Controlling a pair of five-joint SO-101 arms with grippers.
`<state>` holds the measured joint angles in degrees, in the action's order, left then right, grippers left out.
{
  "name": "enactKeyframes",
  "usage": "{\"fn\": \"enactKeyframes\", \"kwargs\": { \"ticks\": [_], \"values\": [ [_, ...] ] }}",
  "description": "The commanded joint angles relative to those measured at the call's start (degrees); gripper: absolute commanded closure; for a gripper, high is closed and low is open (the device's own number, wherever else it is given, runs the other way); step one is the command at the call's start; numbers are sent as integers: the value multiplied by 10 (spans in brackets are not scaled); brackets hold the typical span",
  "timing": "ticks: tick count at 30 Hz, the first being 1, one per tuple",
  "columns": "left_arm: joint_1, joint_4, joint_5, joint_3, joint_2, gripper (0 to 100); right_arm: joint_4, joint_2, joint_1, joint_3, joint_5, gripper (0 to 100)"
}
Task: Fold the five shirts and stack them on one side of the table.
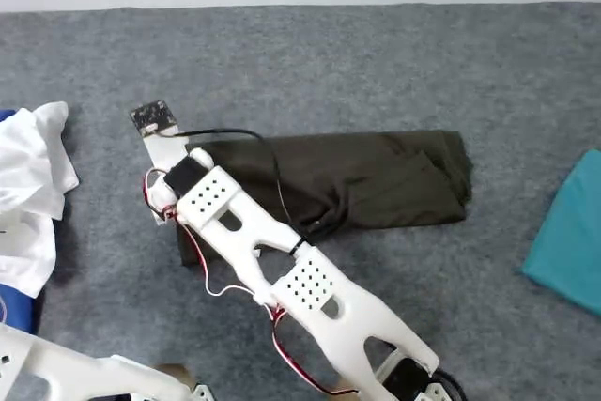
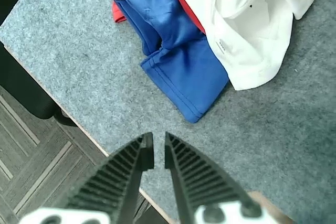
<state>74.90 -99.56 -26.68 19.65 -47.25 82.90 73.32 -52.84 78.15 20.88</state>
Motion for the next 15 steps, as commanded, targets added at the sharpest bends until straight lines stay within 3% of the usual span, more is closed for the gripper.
{"fn": "enactKeyframes", "kwargs": {
  "ticks": [1, 7, 12, 15],
  "values": [
    [-3, 4, -4, -4, -10, 956, 25, -2, 2, 19, -4, 735],
    [-3, 4, -4, -4, -10, 956, 95, -3, 18, 19, -3, 756],
    [-4, 4, -4, -4, -10, 956, 110, -2, 46, 20, -6, 991],
    [-4, 4, -4, -4, -10, 956, 114, -4, 64, 23, -18, 969]
  ]
}}
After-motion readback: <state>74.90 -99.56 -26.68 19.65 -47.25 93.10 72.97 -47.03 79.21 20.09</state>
